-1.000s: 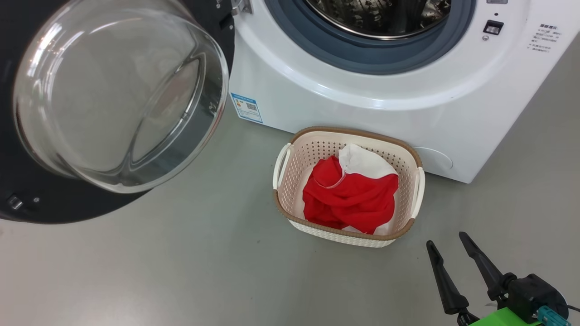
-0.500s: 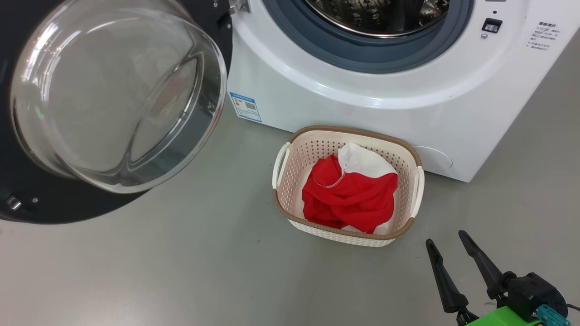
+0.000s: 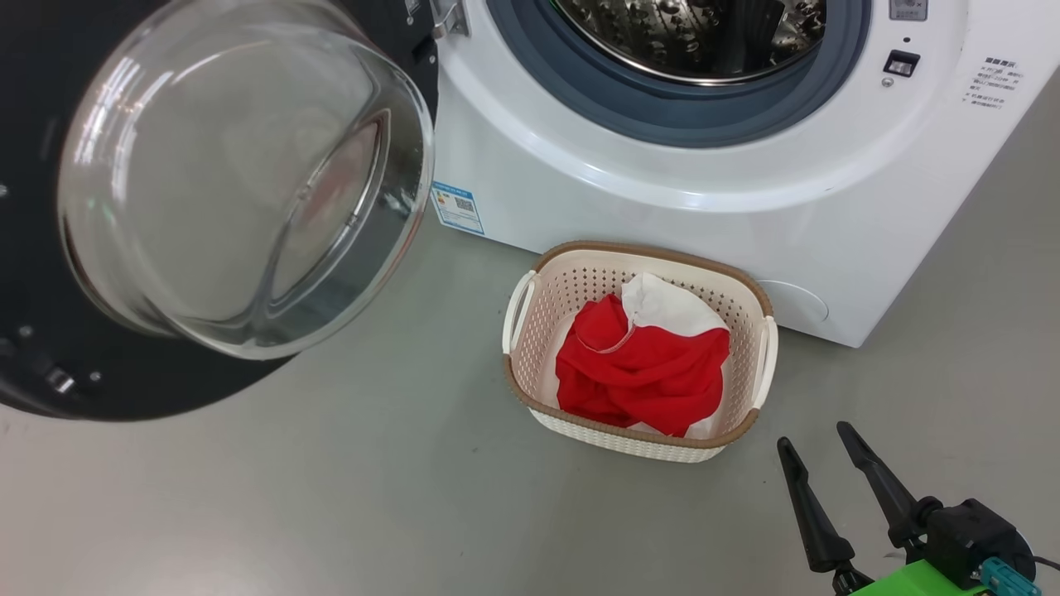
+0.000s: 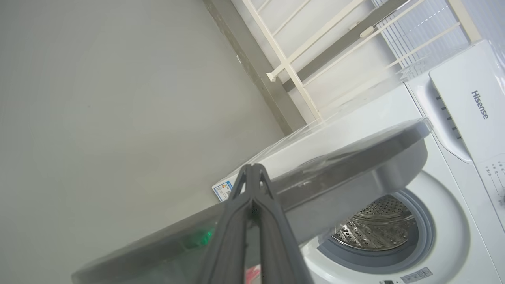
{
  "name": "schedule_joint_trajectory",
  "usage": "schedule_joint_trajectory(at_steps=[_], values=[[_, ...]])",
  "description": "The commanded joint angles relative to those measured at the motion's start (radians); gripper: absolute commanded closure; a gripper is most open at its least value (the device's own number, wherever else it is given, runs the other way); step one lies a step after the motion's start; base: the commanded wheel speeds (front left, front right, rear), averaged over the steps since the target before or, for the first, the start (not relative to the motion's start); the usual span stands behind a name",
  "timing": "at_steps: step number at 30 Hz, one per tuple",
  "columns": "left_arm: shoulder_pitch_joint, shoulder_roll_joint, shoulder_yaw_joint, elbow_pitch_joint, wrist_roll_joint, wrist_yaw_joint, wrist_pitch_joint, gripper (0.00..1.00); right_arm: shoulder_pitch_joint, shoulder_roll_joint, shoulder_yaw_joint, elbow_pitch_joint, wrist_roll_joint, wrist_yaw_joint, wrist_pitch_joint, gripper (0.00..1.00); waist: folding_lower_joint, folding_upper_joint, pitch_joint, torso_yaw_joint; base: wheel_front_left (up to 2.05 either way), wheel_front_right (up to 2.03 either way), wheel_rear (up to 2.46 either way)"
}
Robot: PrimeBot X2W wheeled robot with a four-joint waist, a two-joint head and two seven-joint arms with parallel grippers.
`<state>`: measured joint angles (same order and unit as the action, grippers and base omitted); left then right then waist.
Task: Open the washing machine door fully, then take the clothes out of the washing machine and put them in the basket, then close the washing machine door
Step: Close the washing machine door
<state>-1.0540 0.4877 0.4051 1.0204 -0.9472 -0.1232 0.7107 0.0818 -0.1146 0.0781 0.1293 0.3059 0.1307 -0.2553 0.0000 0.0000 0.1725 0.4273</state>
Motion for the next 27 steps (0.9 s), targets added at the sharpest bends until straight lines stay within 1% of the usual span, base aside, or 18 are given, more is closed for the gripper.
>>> schedule_joint_trajectory(at_steps=[1,2,6,14,21,25,27], values=[[0.026,0.033,-0.011,-0.054,-0.018,-0.007,0.034,1.00,-0.011,-0.003,0.021,-0.021,-0.010,0.000,-0.006,0.00,0.0000,0.0000,-0.003,-0.001,0.00,0.00,0.00],[0.054,0.021,-0.029,-0.119,-0.053,-0.007,0.087,1.00,-0.009,-0.001,0.018,-0.020,-0.009,0.000,-0.006,0.00,0.0000,0.0000,-0.008,-0.001,0.00,0.00,0.00],[0.126,0.014,-0.059,-0.250,-0.125,-0.007,0.172,1.00,-0.007,0.004,0.017,-0.018,-0.009,0.000,-0.006,0.00,0.0000,0.0000,-0.016,-0.001,0.00,0.00,0.00],[0.245,0.014,-0.114,-0.459,-0.243,-0.007,0.266,1.00,-0.004,0.013,0.014,-0.016,-0.009,0.000,-0.006,0.00,0.0000,0.0000,-0.033,-0.002,0.00,0.00,0.00],[0.324,0.013,-0.159,-0.608,-0.335,-0.007,0.296,1.00,-0.003,0.016,0.013,-0.016,-0.010,0.000,-0.006,0.00,0.0000,0.0000,-0.039,-0.006,0.00,0.00,0.00],[0.354,0.000,-0.197,-0.686,-0.373,-0.007,0.297,1.00,-0.004,0.018,0.013,-0.017,-0.010,0.000,-0.006,0.00,0.0000,0.0000,-0.041,-0.009,0.00,0.00,0.00],[0.360,-0.003,-0.206,-0.702,-0.382,-0.007,0.297,1.00,-0.004,0.018,0.014,-0.016,-0.011,0.000,-0.006,0.00,0.0000,0.0000,-0.041,-0.011,0.00,0.00,0.00]])
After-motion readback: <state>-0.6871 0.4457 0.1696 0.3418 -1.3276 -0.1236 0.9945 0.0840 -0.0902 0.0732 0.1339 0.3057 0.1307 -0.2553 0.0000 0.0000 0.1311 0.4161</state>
